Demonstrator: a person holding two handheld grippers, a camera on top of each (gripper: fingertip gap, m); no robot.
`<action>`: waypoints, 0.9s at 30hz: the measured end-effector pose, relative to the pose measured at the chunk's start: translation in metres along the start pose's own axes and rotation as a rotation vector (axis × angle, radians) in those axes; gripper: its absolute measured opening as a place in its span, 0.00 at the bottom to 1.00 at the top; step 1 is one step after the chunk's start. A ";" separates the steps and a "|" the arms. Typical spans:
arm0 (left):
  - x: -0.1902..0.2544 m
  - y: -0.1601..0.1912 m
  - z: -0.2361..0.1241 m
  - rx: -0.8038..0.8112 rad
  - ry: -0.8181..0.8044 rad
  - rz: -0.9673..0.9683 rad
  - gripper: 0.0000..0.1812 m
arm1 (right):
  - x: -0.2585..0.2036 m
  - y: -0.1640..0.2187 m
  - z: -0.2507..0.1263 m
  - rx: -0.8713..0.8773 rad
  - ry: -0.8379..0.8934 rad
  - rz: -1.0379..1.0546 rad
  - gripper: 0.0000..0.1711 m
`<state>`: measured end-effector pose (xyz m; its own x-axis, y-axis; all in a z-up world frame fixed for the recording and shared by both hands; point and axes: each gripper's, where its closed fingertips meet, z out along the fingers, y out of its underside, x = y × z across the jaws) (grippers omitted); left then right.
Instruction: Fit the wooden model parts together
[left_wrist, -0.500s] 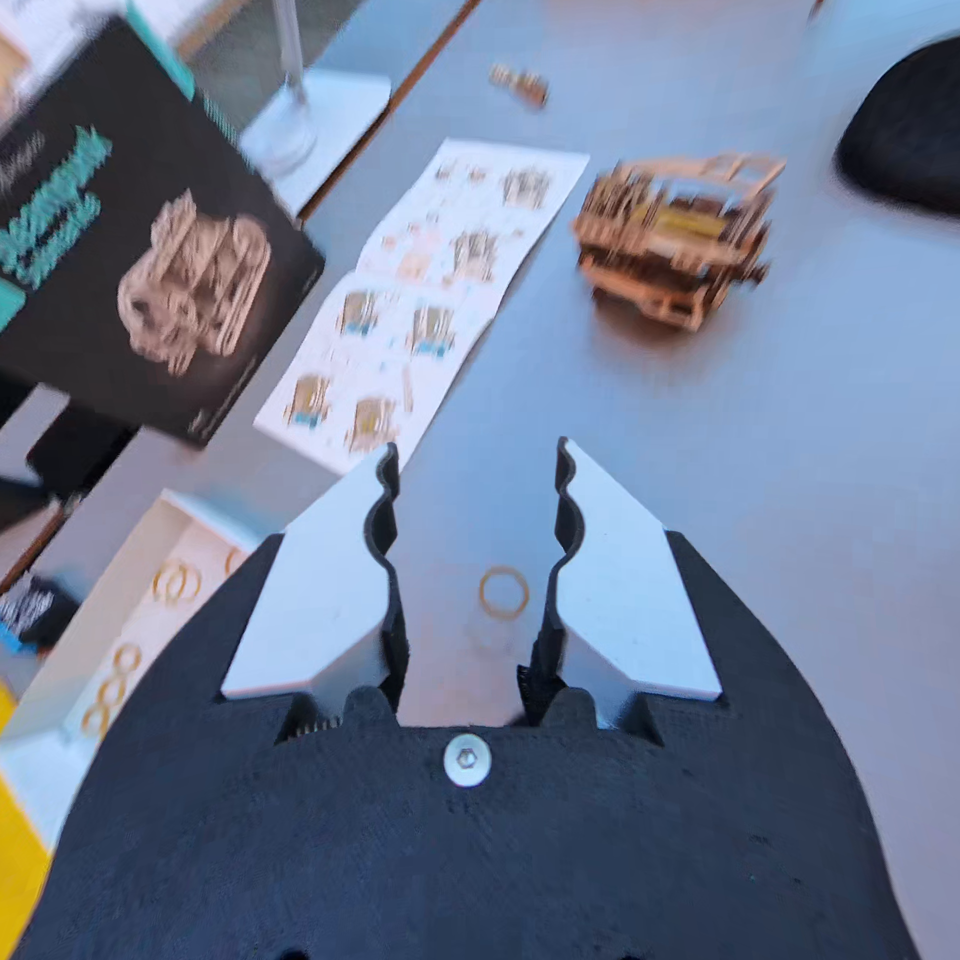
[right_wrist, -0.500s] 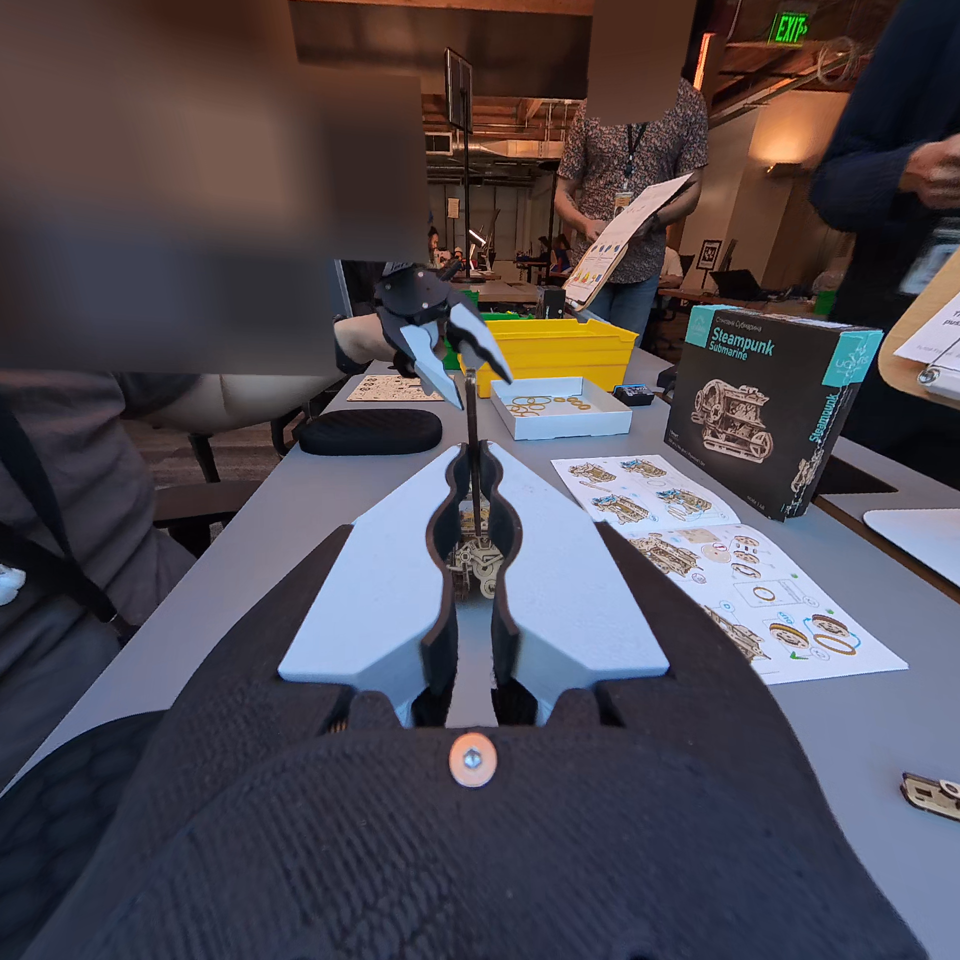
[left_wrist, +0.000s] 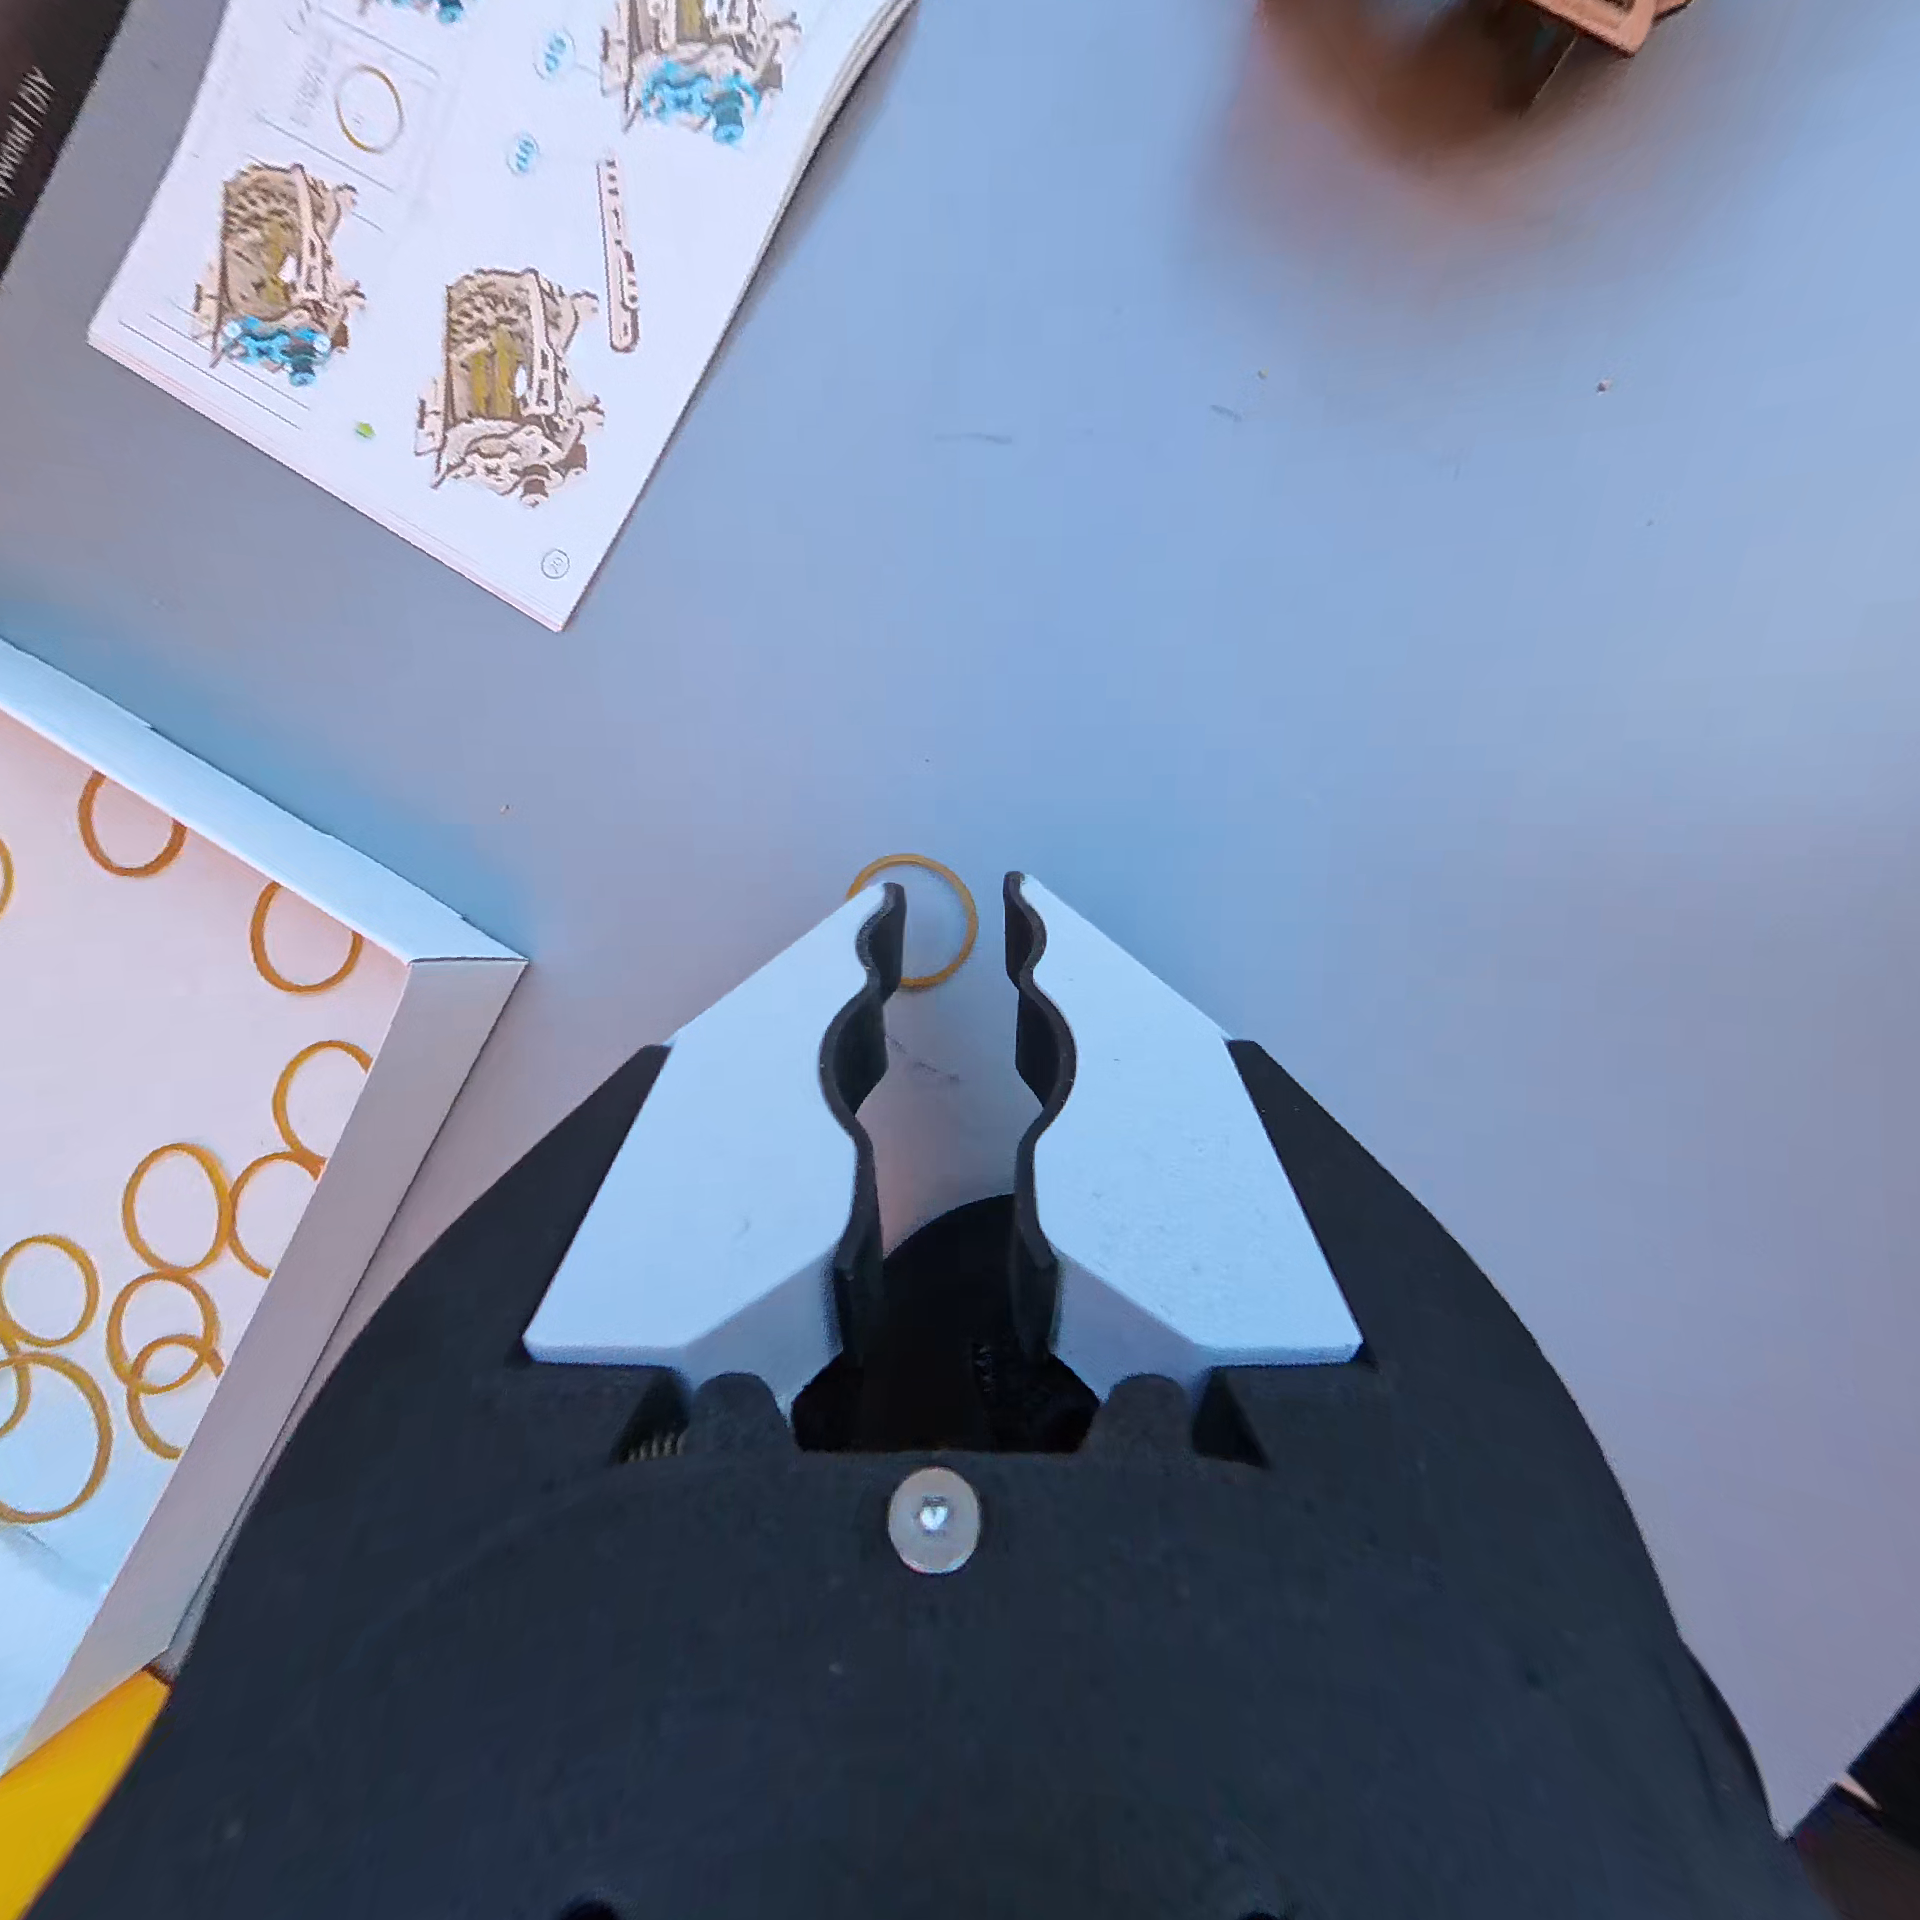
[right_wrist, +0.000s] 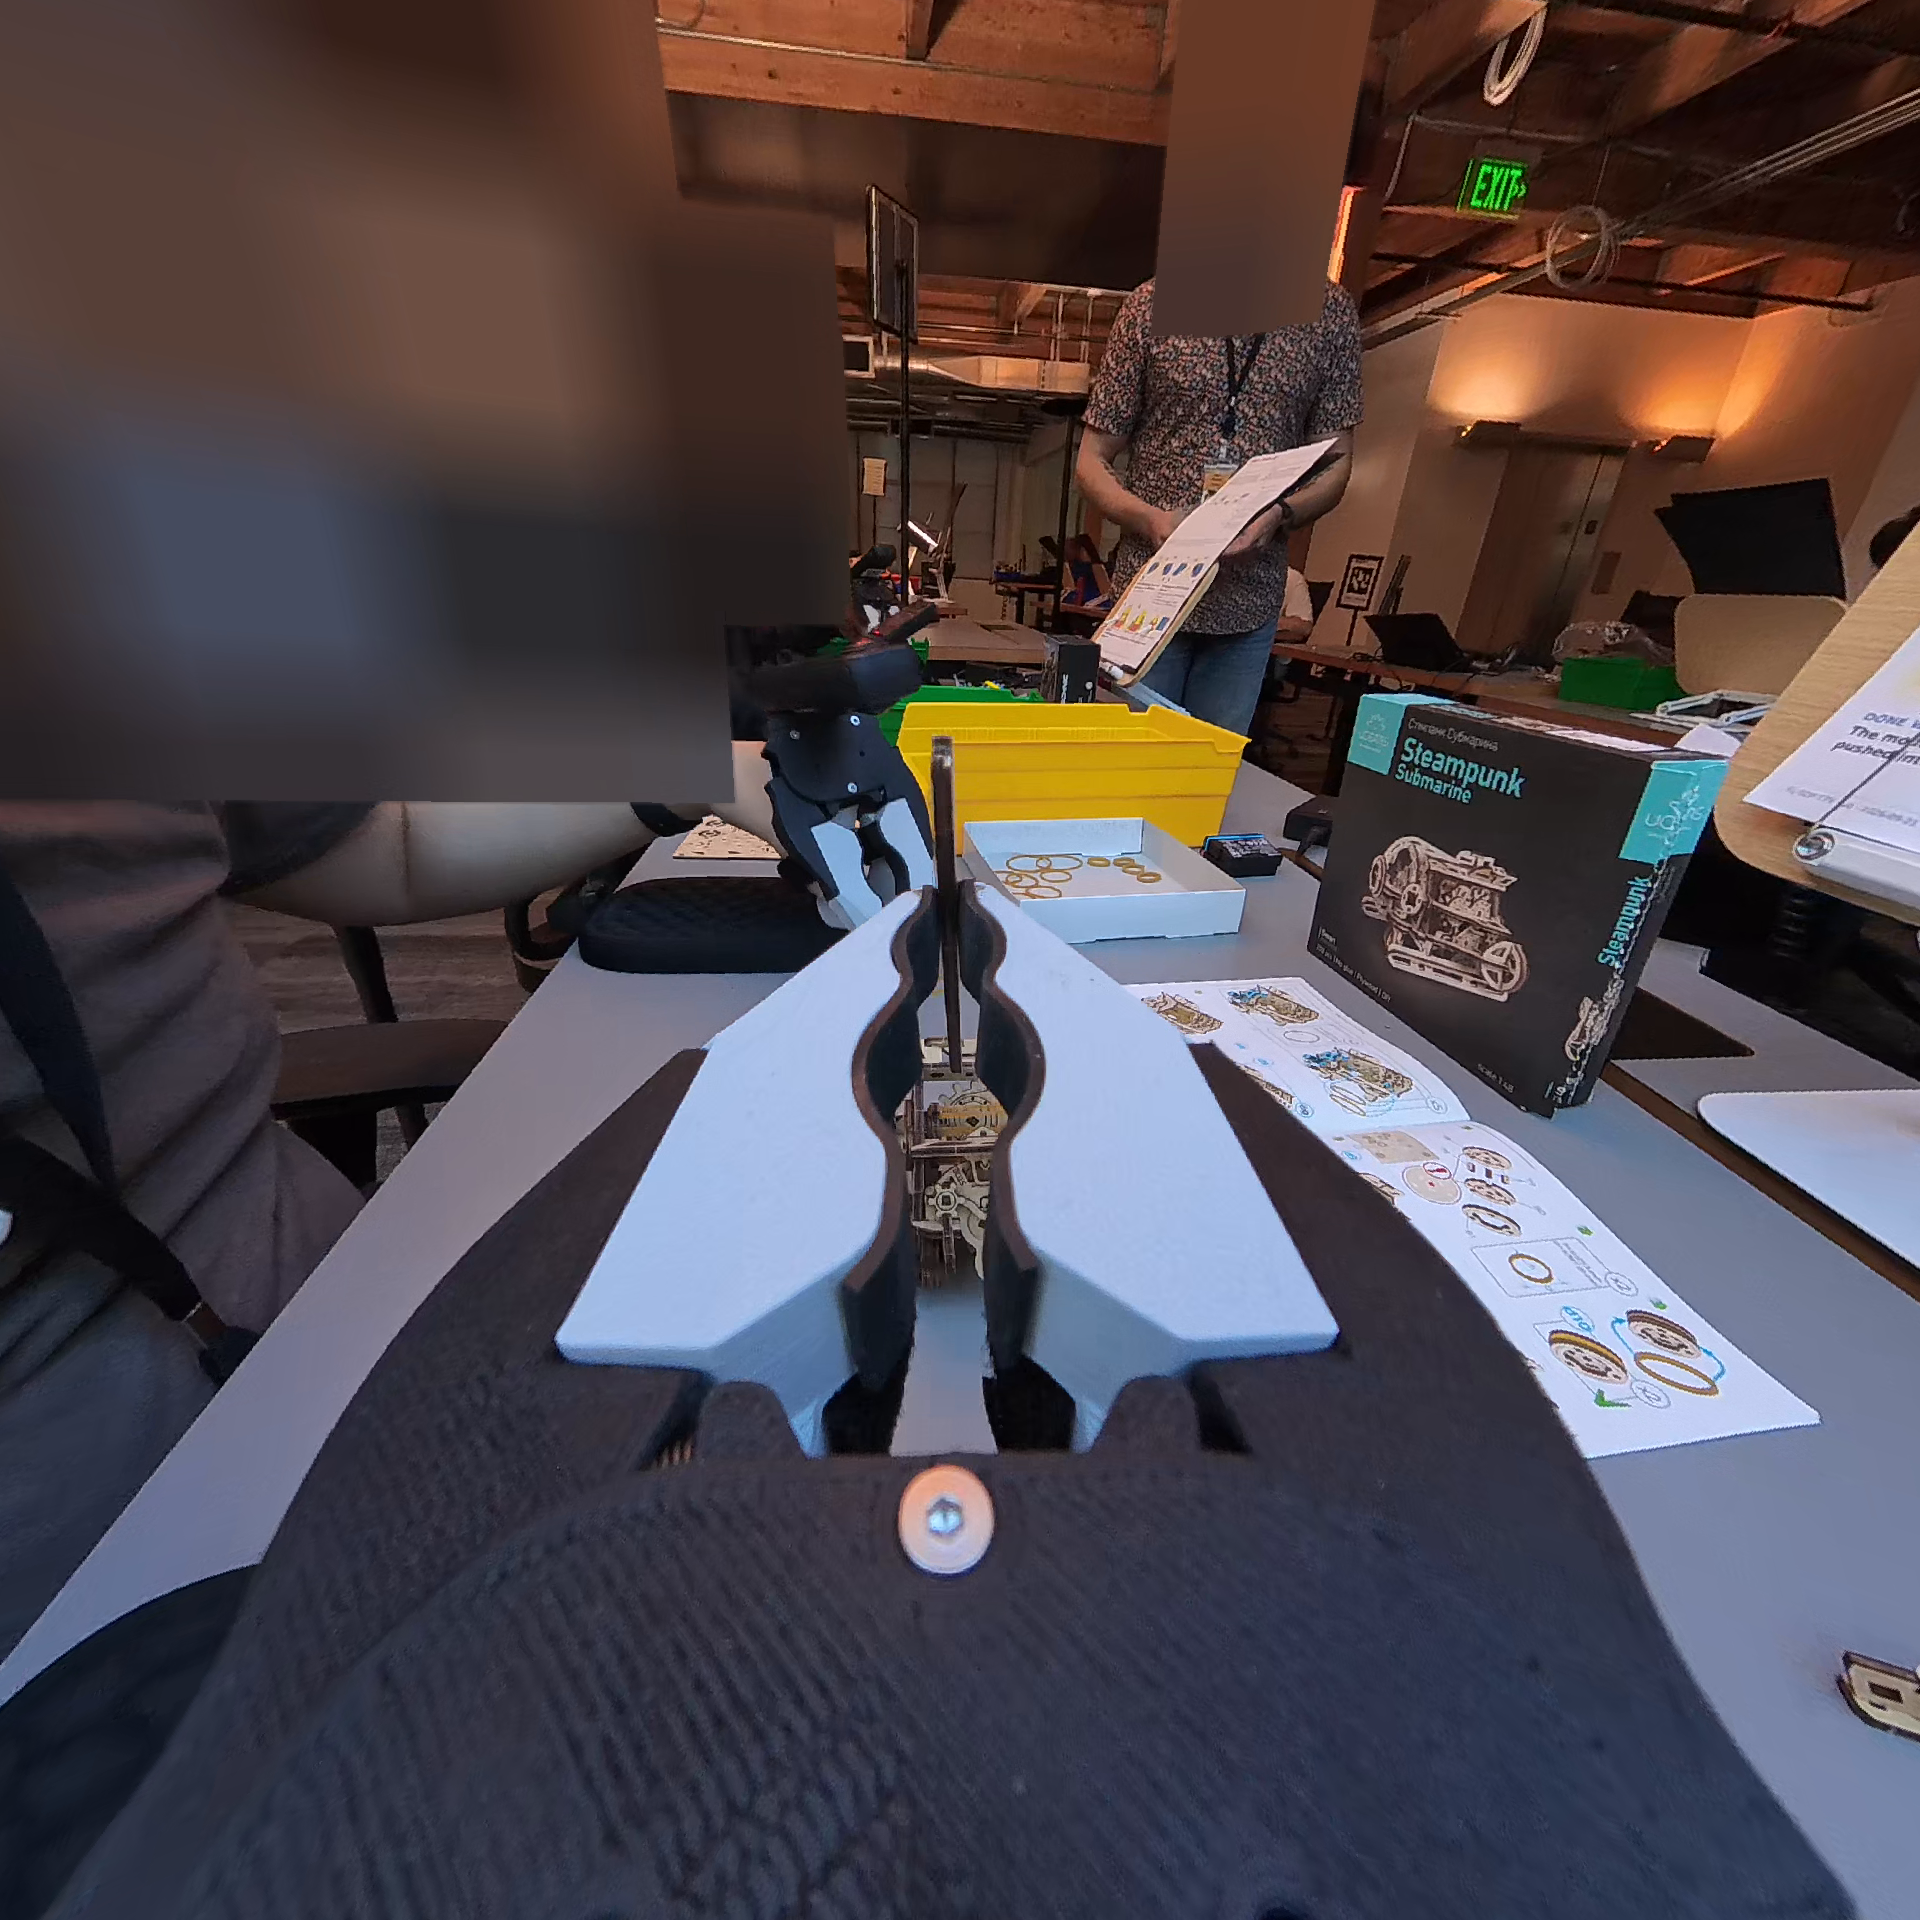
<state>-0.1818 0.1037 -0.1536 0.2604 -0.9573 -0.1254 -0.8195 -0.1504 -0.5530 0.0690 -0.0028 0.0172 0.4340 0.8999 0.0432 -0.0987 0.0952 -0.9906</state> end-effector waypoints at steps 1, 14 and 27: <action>-0.001 0.002 0.001 -0.015 0.001 0.005 0.09 | 0.000 0.000 -0.001 0.004 0.003 0.002 0.00; 0.003 0.014 0.005 -0.202 0.137 0.083 0.04 | -0.002 0.004 -0.006 -0.006 -0.013 0.020 0.00; -0.001 0.013 0.006 -0.281 0.097 0.223 0.00 | -0.001 0.005 -0.013 -0.004 -0.007 0.025 0.00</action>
<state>-0.1893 0.1039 -0.1655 0.0209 -0.9911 -0.1314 -0.9624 0.0156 -0.2710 0.0799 -0.0090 0.0109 0.4256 0.9047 0.0192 -0.1058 0.0708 -0.9919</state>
